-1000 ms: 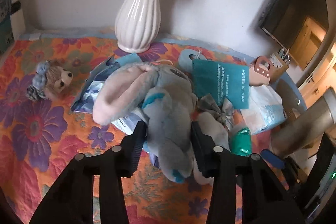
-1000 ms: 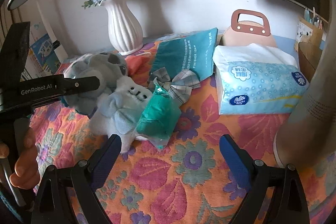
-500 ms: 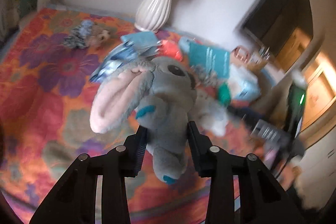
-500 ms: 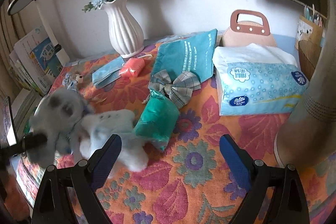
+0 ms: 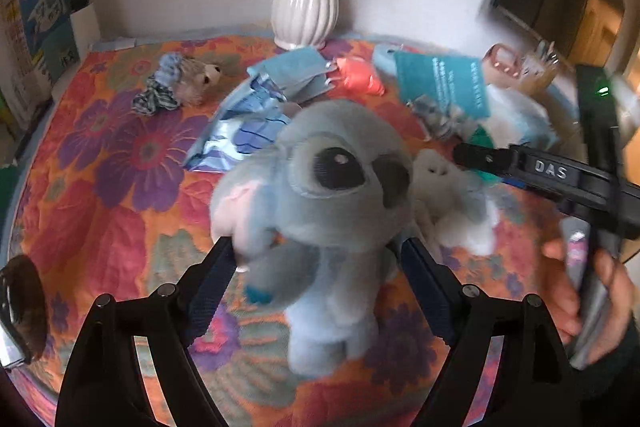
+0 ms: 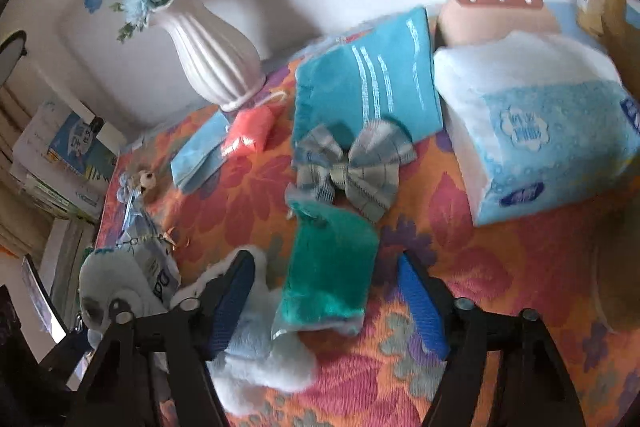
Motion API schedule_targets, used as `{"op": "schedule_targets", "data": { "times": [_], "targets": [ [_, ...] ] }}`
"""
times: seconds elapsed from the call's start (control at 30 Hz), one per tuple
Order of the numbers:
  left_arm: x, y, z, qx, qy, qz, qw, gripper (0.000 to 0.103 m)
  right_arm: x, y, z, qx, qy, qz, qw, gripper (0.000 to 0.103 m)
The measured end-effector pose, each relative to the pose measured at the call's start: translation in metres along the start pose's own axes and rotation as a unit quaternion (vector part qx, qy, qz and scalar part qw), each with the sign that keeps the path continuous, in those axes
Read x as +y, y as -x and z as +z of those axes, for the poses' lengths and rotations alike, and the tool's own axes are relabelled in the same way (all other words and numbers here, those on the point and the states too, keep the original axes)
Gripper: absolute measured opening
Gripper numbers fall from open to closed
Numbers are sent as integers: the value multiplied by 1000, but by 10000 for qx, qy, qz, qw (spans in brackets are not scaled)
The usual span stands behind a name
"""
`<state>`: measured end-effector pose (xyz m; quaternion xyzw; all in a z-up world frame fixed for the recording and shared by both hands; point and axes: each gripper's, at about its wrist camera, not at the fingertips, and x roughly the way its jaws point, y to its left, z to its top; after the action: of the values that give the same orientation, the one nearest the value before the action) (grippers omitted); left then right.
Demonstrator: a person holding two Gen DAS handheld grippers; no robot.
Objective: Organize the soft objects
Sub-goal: 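Grasp grey Stitch plush with left tool while right tool grasps green plastic bag, then carry Stitch plush with left tool to glass table while right tool carries green bag, release both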
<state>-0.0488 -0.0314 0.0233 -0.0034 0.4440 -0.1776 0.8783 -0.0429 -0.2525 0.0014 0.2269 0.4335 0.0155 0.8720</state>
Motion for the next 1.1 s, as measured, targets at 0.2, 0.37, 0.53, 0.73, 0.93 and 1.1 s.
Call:
{"op": "schedule_targets", "data": {
  "times": [0.2,0.37,0.53,0.73,0.93,1.1],
  "targets": [
    [-4,-5,-3,-97,-102,169,9998,40,1,3,-7,-98,175,-3,9998,38],
    [4,22,-10,-415,41,-393,9984,39,-1,24,-12,-423,194,45,9989,38],
    [17,48,-13,-730,368,-975,9919,39,9,56,-17,-806,425,-28,9958,38],
    [22,76,-17,-931,627,-1476,9827,39,17,88,-31,-979,635,21,9932,38],
    [-4,83,-21,-904,361,-1428,9850,39,22,106,-54,-916,800,-110,9925,38],
    [-46,75,-22,-738,-22,-1603,9843,39,3,123,-71,-687,693,-205,9950,38]
  ]
}}
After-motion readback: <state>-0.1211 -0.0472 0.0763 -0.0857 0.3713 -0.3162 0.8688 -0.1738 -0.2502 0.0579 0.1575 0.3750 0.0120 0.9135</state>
